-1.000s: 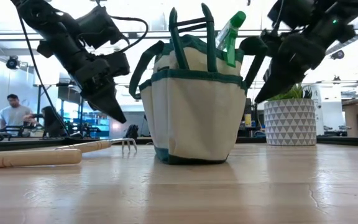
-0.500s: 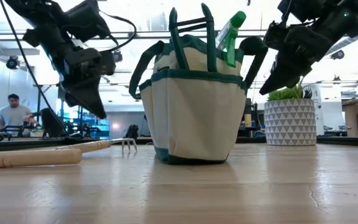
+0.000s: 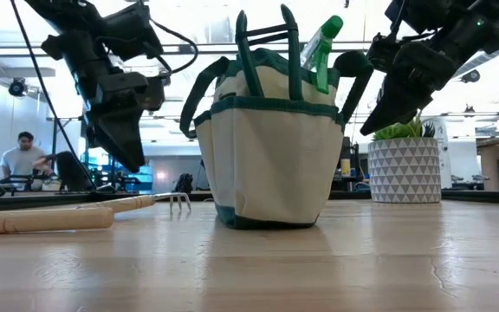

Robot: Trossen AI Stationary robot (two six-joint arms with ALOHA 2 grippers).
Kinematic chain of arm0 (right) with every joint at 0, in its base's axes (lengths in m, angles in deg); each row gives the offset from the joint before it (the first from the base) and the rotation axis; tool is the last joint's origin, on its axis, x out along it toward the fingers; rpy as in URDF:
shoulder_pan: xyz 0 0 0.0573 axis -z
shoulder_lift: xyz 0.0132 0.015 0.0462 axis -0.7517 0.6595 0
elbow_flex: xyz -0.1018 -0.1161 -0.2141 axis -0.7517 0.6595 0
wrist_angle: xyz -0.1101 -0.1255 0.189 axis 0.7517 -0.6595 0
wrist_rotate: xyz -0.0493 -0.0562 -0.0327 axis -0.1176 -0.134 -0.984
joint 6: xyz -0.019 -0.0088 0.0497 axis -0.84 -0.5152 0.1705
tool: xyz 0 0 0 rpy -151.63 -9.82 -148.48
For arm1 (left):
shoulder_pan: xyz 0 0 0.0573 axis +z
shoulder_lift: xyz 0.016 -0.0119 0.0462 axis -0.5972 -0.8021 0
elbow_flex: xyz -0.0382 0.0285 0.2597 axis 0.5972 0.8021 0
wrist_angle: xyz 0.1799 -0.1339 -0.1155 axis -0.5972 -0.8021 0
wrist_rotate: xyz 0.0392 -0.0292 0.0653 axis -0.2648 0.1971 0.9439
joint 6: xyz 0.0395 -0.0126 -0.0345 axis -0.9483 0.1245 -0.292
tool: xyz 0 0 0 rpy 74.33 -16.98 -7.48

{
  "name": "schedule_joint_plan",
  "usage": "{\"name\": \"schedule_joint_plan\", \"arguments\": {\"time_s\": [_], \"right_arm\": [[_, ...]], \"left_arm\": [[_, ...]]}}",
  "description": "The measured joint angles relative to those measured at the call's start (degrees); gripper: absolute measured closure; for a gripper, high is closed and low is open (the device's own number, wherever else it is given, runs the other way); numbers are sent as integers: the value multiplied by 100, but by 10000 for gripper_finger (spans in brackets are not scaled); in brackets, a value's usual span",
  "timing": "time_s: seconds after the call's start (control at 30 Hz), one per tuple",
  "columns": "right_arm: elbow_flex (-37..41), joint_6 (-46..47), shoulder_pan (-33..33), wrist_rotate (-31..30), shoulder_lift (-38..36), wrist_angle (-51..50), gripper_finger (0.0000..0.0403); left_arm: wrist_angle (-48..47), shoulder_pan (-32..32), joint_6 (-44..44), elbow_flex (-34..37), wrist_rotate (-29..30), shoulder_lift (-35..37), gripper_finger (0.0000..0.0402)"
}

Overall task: Pick & Place Garden tools in Gardening bag
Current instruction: Put the light brown hand rake into the green gardening bag

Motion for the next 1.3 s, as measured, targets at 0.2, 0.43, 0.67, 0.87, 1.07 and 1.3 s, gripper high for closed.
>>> {"name": "schedule_joint_plan", "arguments": {"time_s": [0.2,0.43,0.67,0.87,1.07,1.3], "right_arm": [[0,-4,1,-8,0,-9,385],[0,-7,2,-13,0,-5,385],[0,-46,2,-14,0,5,385],[0,-50,2,-13,0,48,385],[0,-92,2,-13,0,73,385],[0,-105,2,-11,0,77,385]], "left_arm": [[60,0,112,-24,-14,-262,233],[386,0,148,-24,-211,-560,234],[462,0,149,-24,-193,-841,234],[800,0,148,-24,-151,-1217,234],[1067,0,160,-28,-133,-1575,235],[1070,-1,131,-37,56,-1686,282]]}}
